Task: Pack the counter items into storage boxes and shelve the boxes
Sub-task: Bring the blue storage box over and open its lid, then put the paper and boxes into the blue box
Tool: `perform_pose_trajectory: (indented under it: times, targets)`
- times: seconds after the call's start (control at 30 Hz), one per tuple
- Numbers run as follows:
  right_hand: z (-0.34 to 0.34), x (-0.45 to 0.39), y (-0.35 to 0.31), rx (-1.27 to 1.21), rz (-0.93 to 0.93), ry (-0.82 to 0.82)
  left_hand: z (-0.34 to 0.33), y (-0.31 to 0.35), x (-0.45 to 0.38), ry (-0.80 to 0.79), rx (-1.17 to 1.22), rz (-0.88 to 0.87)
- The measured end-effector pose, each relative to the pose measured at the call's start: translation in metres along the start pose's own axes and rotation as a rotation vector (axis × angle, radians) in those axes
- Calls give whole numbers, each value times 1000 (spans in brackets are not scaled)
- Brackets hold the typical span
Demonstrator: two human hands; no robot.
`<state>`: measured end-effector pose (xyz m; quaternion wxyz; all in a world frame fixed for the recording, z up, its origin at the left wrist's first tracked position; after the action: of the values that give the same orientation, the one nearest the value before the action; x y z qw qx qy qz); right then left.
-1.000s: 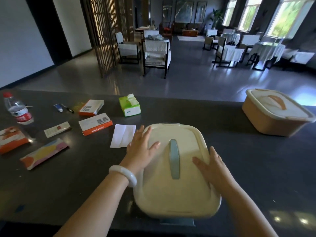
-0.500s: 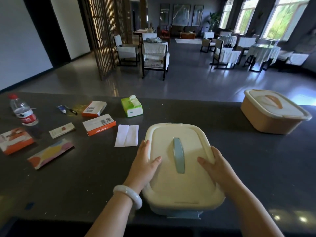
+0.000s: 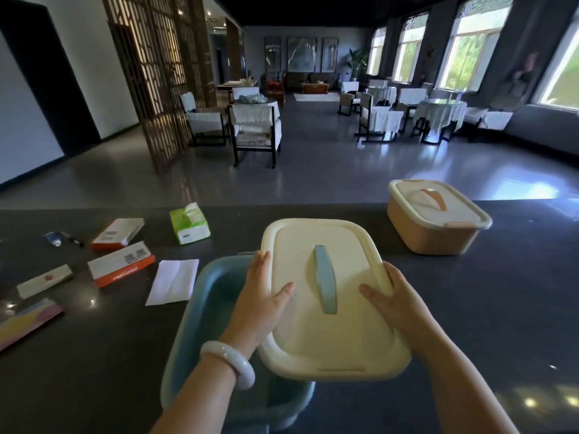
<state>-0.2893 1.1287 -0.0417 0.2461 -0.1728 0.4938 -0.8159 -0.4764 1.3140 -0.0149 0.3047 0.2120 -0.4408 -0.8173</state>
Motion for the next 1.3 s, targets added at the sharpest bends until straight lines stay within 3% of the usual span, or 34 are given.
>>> perform_pose_trajectory:
  times: [0.27, 0.5, 0.67, 1.0, 1.3]
  targets:
    - [101, -18, 87, 67, -88, 38, -132, 33, -10, -71, -68, -36]
    - [87, -32, 161, 92, -162, -34, -187, -11, -2, -107, 39, 85]
    - [61, -30, 185, 135, -105, -43, -203, -51, 7, -138, -17, 163]
    - [39, -20, 193, 586, 32, -65, -220, -76, 9, -198, -384, 172]
    - [41, -23, 185, 686, -15, -105, -220, -74, 8, -290, -618, 182]
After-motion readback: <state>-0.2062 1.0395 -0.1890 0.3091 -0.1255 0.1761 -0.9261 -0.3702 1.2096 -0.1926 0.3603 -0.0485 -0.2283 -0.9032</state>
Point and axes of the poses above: each hand's wrist, its own x-axis away from the middle knuckle, its own z-axis out of the back of the hand, y = z × x, the point moved 10 cm from there along -x, towards the middle knuckle, and after that the axes turned 1 degree about -y, right-handed, at the moved point
